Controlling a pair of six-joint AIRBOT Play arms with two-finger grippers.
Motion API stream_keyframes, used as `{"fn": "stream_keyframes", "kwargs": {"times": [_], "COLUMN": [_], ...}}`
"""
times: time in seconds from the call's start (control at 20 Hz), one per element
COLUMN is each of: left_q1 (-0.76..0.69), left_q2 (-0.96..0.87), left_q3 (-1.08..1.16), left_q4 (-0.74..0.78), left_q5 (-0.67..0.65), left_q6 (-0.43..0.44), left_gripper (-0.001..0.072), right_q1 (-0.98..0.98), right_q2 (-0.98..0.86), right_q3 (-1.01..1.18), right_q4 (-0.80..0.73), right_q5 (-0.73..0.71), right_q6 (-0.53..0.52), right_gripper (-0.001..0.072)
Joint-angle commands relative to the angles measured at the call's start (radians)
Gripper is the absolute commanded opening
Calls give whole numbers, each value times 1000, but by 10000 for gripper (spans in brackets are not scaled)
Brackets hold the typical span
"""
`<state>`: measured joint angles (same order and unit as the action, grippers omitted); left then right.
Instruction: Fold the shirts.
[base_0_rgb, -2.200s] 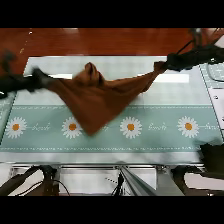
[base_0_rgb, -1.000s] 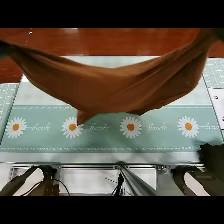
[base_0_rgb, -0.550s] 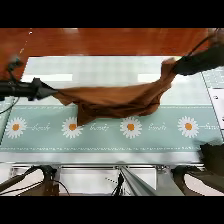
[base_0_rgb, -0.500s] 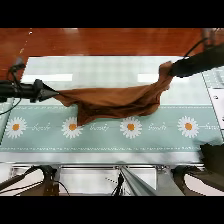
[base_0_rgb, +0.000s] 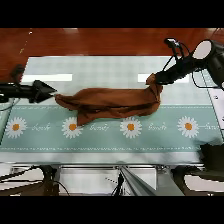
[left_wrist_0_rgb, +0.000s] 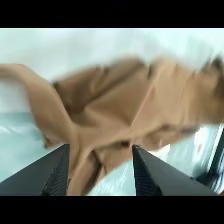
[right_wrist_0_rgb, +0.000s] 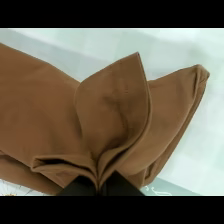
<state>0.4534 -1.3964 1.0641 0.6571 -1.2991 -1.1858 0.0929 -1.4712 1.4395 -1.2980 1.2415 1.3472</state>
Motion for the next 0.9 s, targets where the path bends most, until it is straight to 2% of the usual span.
{"fn": "stream_keyframes", "kwargs": {"times": [0.0, 0.2, 0.5, 0.7, 0.8, 0.85], "left_q1": [104, 93, -107, -306, -397, -434], "left_q2": [6, 78, 129, 127, 122, 118], "left_q3": [124, 112, -89, -177, -186, -186], "left_q4": [0, 3, 40, 40, 44, 54], "left_q5": [-88, -164, -159, -8, 55, 72], "left_q6": [-117, -132, -116, -118, -122, -122], "left_gripper": [475, 471, 475, 481, 618, 628], "right_q1": [2, 2, 2, 2, 2, 2], "right_q2": [-8, -8, -8, -8, -8, -8], "right_q3": [-1, -1, -1, -1, -1, -1], "right_q4": [-2, -2, -2, -2, -2, -2], "right_q5": [-6, -6, -6, -7, -7, -7], "right_q6": [4, 6, 6, 6, 6, 6], "right_gripper": [29, 30, 30, 30, 30, 30]}}
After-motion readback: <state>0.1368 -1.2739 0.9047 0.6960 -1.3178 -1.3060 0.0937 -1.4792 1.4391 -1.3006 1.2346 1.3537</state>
